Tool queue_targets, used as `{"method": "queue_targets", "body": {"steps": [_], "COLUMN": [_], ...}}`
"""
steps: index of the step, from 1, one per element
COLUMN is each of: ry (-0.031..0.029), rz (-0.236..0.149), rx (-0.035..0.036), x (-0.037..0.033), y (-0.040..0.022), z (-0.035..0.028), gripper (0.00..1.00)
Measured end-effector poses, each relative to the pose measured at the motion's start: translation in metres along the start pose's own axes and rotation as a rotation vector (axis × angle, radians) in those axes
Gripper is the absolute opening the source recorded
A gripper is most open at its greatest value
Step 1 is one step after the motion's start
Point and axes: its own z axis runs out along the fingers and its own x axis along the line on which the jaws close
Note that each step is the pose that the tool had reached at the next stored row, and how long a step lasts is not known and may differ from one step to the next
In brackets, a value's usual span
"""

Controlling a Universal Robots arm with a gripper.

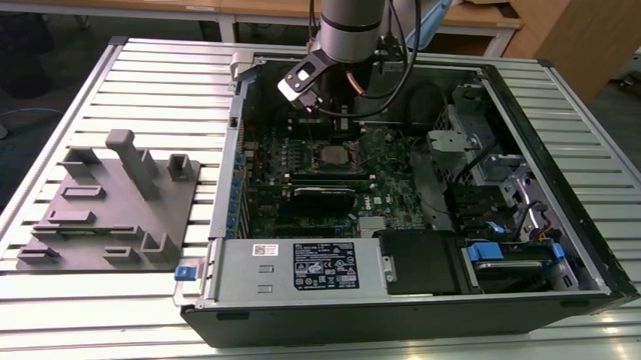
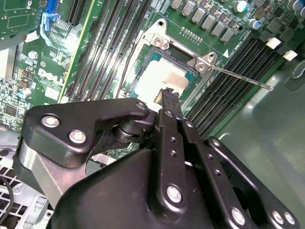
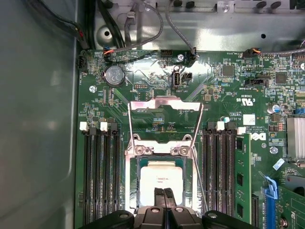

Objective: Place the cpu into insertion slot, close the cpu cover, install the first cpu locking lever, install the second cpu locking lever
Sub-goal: 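Close the cpu cover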

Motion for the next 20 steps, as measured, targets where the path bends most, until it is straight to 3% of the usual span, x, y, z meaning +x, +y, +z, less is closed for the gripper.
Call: {"method": "queue_targets", "body": {"steps": [8,20], "ry": [0.0001,-0.0002], "rz": [0.000,0.000], "rx": [-0.0001,0.0001], "x": [0.0000,0.0000], "y": [0.0002,0.0002], "z": [-0.0047,-0.0068], "gripper": [0.10,0.10]}}
